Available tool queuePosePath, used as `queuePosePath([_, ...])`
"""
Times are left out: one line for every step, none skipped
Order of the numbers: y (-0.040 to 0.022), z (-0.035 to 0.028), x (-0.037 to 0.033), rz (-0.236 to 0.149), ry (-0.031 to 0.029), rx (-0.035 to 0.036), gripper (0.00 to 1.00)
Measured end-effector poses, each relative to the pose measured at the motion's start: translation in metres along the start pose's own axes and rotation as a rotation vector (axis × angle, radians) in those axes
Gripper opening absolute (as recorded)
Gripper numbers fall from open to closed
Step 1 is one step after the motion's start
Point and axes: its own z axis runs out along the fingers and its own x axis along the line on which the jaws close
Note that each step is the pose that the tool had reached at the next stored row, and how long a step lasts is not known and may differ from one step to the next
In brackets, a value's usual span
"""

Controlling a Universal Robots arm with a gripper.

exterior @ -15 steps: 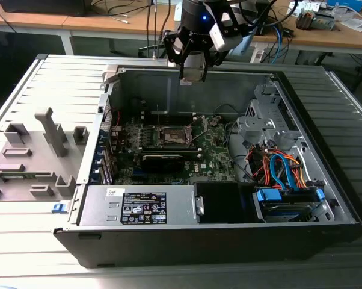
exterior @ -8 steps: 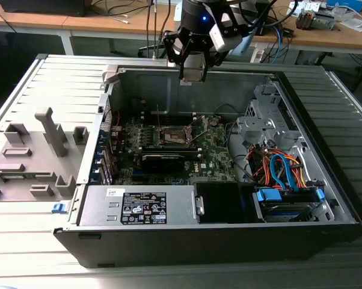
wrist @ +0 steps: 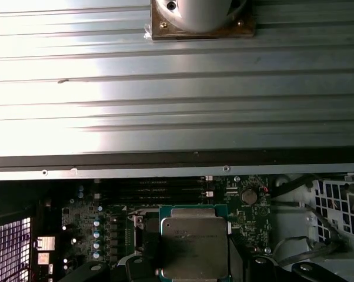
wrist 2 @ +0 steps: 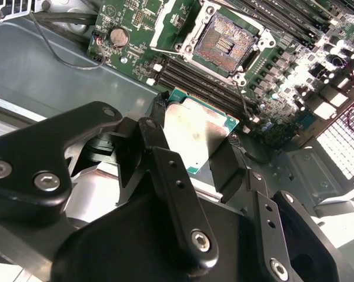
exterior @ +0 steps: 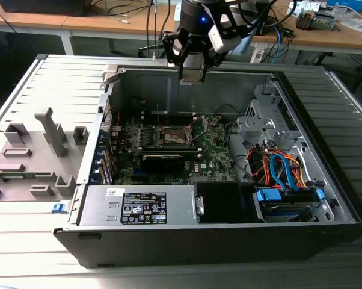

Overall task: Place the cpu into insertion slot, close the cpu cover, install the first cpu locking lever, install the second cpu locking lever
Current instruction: 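Place the cpu into insertion slot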

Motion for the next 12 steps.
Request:
queuePosePath([0.0,0.0001,0.0,0.0,0.0,0.0,0.55])
queuePosePath([0.0,0.0002,0.0,0.0,-0.0001,0.0,0.55])
queuePosePath([0.0,0.0004,0.0,0.0,-0.0001,-0.0001,0.55])
queuePosePath([0.0,0.0005,0.0,0.0,0.0,-0.0001,0.55])
queuePosePath([-0.0001,0.0007,0.0,0.0,0.0,0.0,0.55])
queuePosePath([-0.0001,0.001,0.0,0.0,0.0,0.0,0.55])
queuePosePath([-0.0001,0.0012,0.0,0.0,0.0,0.0,0.55])
queuePosePath([-0.0001,0.0013,0.0,0.0,0.0,0.0,0.55])
queuePosePath([-0.0001,0.0016,0.0,0.0,-0.0001,0.0,0.55])
queuePosePath([-0.0002,0.002,0.0,0.0,0.0,0.0,0.55])
queuePosePath([-0.0002,0.0023,-0.0001,0.0,0.0,0.0,0.55])
queuePosePath([-0.0002,0.0026,0.0,0.0,0.0,0.0,0.55])
